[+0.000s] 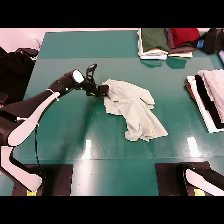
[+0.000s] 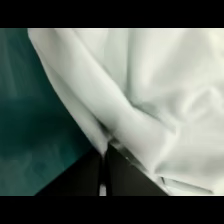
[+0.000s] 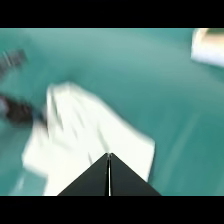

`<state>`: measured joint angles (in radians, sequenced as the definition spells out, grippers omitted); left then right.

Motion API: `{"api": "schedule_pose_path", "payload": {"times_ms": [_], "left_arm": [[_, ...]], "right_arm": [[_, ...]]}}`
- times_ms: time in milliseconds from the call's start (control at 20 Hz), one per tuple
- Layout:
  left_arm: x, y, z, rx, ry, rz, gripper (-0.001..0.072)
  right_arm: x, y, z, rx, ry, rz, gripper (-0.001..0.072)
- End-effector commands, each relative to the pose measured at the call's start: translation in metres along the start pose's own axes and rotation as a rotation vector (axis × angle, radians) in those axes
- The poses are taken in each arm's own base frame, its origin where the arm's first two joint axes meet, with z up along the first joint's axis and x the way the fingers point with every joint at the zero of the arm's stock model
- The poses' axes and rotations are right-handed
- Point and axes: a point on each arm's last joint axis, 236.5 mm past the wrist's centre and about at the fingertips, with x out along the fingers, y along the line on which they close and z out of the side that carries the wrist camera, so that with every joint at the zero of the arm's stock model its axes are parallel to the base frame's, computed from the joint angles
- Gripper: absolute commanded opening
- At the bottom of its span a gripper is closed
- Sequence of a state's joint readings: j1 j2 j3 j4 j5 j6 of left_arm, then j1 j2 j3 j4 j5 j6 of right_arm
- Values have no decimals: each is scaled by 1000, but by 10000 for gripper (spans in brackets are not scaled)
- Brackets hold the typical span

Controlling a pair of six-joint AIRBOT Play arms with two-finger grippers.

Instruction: Fold the shirts.

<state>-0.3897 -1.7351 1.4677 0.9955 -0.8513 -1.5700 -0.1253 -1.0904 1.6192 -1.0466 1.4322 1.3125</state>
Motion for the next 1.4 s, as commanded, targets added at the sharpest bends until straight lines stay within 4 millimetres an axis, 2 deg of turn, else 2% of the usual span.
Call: {"api": "schedule_pose_path", "payload": {"times_ms": [0, 50, 100, 150, 200, 300, 350, 400, 500, 650, 700, 800, 850, 950, 1050, 1150, 1250, 1350], "left_arm": [[-30, -4, 17, 98, -3, -13, 26], [-36, -3, 21, 103, -8, -10, 26], [-37, -3, 22, 110, -7, -5, 25], [-37, -1, 21, 114, -4, 1, 25], [-36, -1, 19, 117, 0, 3, 26], [-35, -1, 19, 116, 0, 3, 26], [-35, -1, 19, 117, 0, 4, 26], [-35, -1, 20, 117, -1, 4, 26], [-35, -1, 19, 117, 2, 4, 26], [-36, 1, 15, 122, 20, 10, 26], [-36, 3, 13, 127, 27, 18, 26], [-38, 9, 10, 142, 45, 43, 25], [-41, 12, 10, 160, 46, 65, 25], [-65, 17, 21, 222, 3, 132, 25], [-110, 15, 41, 317, -89, 219, 25], [-176, 6, 64, 418, -225, 321, 25], [-250, -15, 79, 488, -382, 385, 25], [-327, -45, 82, 534, -548, 398, 25]], "right_arm": [[26, -44, -100, 214, 274, 0, 23], [38, -59, -132, 301, 325, -6, 23], [51, -71, -167, 391, 371, -11, 67], [64, -79, -200, 458, 411, -12, 292], [79, -83, -235, 536, 454, -10, 446], [106, -74, -296, 611, 546, 36, 449], [118, -63, -316, 633, 583, 82, 450], [129, -50, -331, 645, 613, 130, 449], [148, -36, -345, 649, 657, 162, 450], [168, -26, -345, 566, 704, 172, 443], [173, -26, -339, 533, 703, 172, 342], [180, -26, -317, 472, 667, 171, 38], [181, -28, -300, 445, 630, 169, 22], [171, -34, -250, 377, 507, 150, 22], [143, -45, -184, 305, 326, 108, 22], [97, -55, -114, 227, 124, 45, 21], [37, -56, -52, 144, -74, -30, 21], [-21, -47, -7, 66, -234, -93, 22]]}}
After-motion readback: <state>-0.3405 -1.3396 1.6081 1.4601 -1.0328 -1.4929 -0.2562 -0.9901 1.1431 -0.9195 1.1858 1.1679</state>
